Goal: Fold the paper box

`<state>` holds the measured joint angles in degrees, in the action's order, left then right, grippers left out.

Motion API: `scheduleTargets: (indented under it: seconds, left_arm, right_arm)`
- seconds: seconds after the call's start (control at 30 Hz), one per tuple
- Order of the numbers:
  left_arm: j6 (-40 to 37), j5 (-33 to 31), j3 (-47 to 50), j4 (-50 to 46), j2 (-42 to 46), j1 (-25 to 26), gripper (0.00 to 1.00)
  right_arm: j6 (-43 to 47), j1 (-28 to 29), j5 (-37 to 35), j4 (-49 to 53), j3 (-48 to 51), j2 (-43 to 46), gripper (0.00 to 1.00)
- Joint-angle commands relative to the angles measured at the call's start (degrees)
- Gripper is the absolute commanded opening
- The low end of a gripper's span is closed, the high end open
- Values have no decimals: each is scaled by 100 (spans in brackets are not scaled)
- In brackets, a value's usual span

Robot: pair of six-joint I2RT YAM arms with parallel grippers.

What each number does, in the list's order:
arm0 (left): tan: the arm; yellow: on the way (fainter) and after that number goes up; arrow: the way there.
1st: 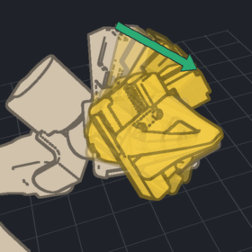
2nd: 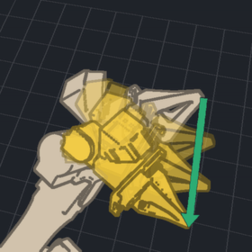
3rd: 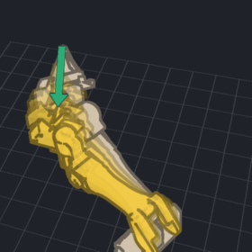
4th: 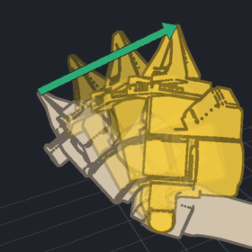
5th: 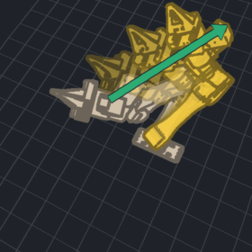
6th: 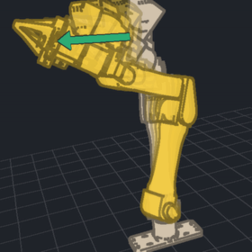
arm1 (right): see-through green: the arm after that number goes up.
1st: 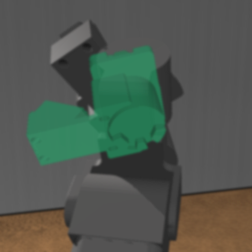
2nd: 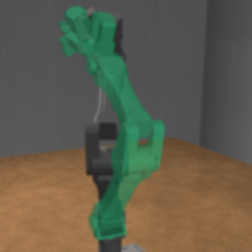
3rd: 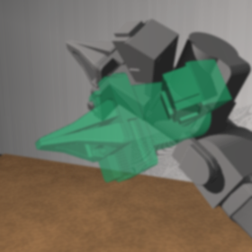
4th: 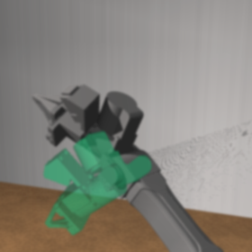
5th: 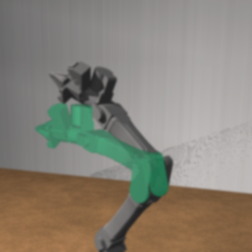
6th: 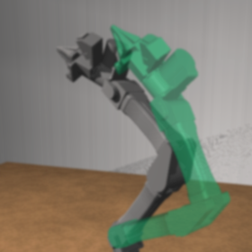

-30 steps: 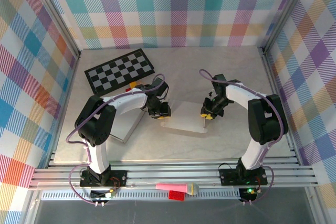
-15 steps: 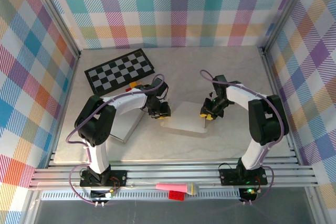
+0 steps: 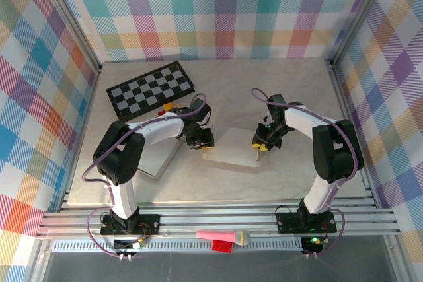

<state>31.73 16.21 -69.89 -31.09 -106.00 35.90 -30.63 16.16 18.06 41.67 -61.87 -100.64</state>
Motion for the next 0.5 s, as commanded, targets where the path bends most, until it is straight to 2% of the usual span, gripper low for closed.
scheduleTargets:
  seconds: [0.0, 0.2, 0.47]
  left_arm:
    - [87, -9, 220, 15, -165, 49, 19]
    - [123, 7, 340, 75, -113, 30, 15]
    - [97, -13, 428, 130, -79, 6, 9]
  right_arm:
    - [-117, 72, -431, 89, 272, -266, 17]
    - [-114, 75, -472, 148, 191, -14, 13]
    - [158, 28, -305, 235, -82, 207, 24]
